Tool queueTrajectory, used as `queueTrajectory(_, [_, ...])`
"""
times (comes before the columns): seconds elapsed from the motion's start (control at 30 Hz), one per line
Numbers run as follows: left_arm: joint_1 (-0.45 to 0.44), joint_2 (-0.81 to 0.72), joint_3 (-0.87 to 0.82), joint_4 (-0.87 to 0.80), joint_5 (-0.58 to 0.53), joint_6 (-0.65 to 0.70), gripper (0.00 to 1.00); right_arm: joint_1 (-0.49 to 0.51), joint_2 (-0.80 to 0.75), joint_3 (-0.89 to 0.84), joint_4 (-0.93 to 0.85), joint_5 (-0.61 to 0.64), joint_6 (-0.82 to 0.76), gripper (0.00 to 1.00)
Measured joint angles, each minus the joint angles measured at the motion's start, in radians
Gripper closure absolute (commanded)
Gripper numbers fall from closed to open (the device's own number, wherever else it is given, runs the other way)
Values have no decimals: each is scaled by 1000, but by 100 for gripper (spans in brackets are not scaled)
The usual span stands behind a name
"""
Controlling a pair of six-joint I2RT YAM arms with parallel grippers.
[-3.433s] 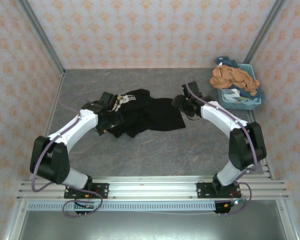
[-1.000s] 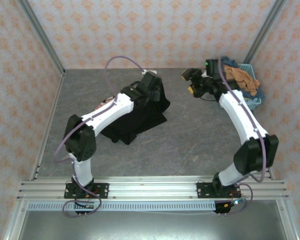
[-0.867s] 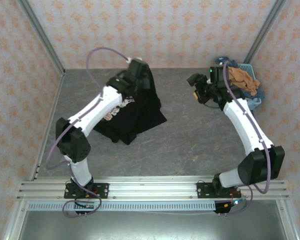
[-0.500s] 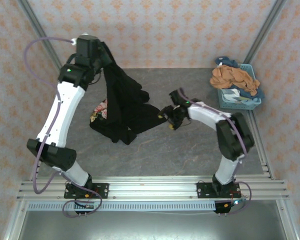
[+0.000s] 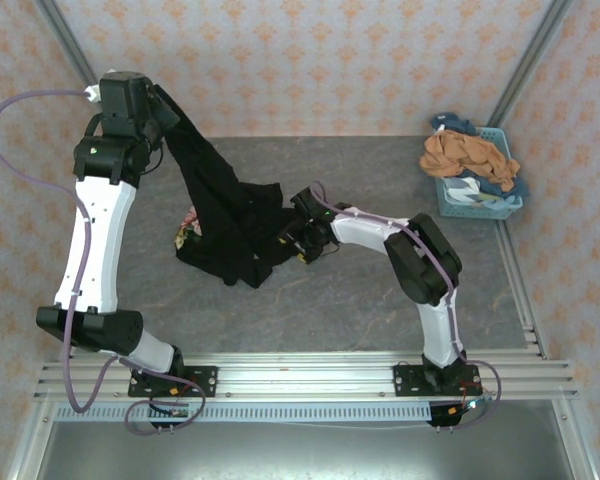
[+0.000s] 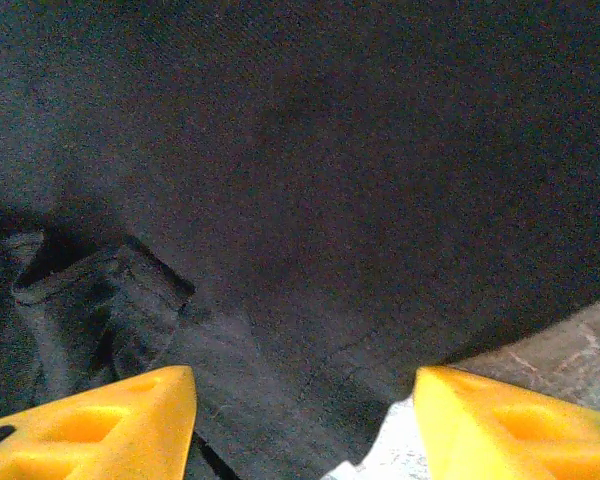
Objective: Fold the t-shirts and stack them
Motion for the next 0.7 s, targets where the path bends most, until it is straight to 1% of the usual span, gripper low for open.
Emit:
queueTrajectory(0.2, [0,0,-1,-1,22,-13,100,61,1,46,-145,-50,-37,40])
queueTrajectory(0.33, [0,0,-14,-2,26,-16,100,79,-1,46,-212,-95,-66,40])
queueTrajectory(0.5, [0,0,-18,-4,26,-18,100,97,2,51,-213,-121,-61,42])
queueTrajectory(0.6, [0,0,-18,-4,26,-18,100,115,24,102,-220,-117,-61,42])
queueTrajectory(0.7, [0,0,-19,-4,26,-18,100,134,35,151,-223,-112,-64,49])
